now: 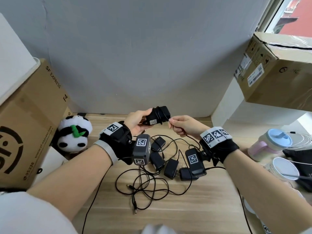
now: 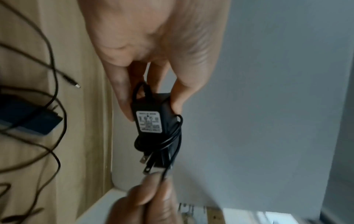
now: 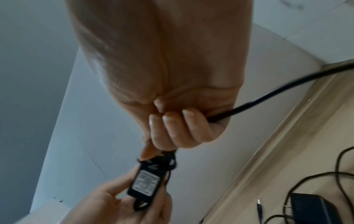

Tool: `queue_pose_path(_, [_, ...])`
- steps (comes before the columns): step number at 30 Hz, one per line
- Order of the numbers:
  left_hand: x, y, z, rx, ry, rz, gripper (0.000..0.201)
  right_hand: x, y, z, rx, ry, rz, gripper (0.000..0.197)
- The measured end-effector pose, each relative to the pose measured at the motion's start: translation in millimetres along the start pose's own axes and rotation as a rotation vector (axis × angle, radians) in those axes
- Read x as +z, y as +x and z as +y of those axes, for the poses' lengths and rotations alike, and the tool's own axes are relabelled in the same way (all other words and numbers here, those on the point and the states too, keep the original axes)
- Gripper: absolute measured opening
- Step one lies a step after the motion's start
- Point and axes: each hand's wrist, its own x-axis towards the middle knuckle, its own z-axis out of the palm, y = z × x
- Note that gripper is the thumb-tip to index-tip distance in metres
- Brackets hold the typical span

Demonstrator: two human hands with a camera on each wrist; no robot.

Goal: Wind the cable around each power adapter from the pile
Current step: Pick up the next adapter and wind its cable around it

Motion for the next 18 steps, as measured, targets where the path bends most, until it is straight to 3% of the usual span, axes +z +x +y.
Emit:
queue_pose_path(5, [-3.2, -0.7, -2.7, -0.016, -0.116, -0.017, 0.024, 3.4, -5.7, 10.7, 0.035, -0.052, -0.056, 0.033])
queue_pose_path(11, [0.8, 1.9, -7.3, -0.009, -0.175, -0.031, 0.027, 7.9, -3.5, 17.2, 0.061, -0.111, -0.051, 0.032])
queue_pose_path(15, [-1.6, -4.0, -6.8, -0.081, -0.131, -0.211, 0.018, 4.1, -2.4, 19.4, 0.106, -0.141, 0.014, 0.033])
queue_pose_path(18, [-5.4, -11.2, -3.2, -0.163, 0.103, -0.382, 0.026, -9.0, -1.1, 17.0, 0.187, -0.091, 0.068, 0.034])
